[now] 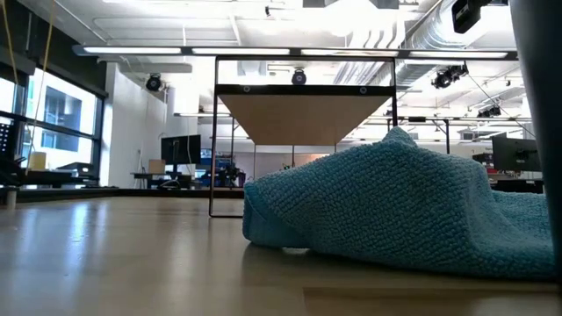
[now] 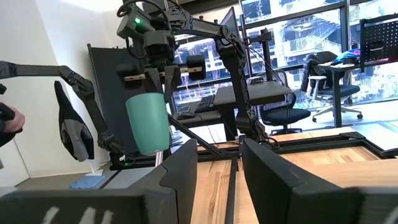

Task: Stack small to large cups/mugs on shelf
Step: Put the green cup on the shelf

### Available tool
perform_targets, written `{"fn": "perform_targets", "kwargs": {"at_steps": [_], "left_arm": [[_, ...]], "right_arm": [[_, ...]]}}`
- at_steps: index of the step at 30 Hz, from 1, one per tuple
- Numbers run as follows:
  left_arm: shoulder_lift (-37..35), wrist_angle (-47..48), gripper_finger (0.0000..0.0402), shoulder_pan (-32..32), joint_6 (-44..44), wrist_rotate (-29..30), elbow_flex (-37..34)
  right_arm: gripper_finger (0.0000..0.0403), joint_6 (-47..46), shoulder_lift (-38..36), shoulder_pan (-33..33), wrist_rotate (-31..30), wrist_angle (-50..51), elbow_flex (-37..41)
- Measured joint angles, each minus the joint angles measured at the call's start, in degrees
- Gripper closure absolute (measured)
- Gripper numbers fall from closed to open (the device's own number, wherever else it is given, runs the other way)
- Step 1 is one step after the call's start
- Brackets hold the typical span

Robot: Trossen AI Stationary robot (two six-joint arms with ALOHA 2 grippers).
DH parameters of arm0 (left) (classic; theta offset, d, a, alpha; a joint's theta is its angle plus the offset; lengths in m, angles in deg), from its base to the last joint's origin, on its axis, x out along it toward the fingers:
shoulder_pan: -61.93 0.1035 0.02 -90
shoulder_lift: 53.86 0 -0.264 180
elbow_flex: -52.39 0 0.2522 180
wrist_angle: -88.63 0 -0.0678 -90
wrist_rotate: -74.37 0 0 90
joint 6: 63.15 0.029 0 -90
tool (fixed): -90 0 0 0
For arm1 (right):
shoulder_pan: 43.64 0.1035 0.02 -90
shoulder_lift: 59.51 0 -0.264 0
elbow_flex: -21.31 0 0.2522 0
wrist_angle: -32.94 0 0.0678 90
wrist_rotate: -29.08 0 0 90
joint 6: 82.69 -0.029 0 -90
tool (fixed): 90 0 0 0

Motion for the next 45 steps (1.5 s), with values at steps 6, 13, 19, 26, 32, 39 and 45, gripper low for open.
{"fn": "perform_targets", "kwargs": {"at_steps": [6,13,19,26,32,39,45], "left_arm": [[-0.29,4.05,0.0401,-0.02,0.0,2.44,2.15],[-1.66,7.37,0.0401,-0.02,-0.01,4.44,4.13],[-2.05,12.45,0.0401,0.8,0.0,6.16,7.53],[-2.03,13.49,0.0401,4.97,3.07,5.1,9.68],[-2.03,13.31,0.0401,10.47,6.14,0.49,9.95],[-2.01,12.81,0.0401,16.26,9.37,-4.46,9.95],[-2.01,11.51,0.0401,20.59,12.87,-7.83,9.95]], "right_arm": [[0.0283,0.04,0.0,0.02,0.0,0.0,0.0],[0.0283,0.06,-0.02,0.01,0.0,0.02,0.0],[0.0283,0.06,-0.02,0.02,0.0,0.02,0.0],[0.0283,0.02,0.0,0.0,0.0,0.02,0.0],[0.0283,-0.1,-0.01,0.02,0.0,0.02,0.0],[0.0283,-0.94,0.0,0.02,0.0,0.04,0.0],[0.0283,-1.25,0.0,0.01,0.0,0.5,0.0]]}}
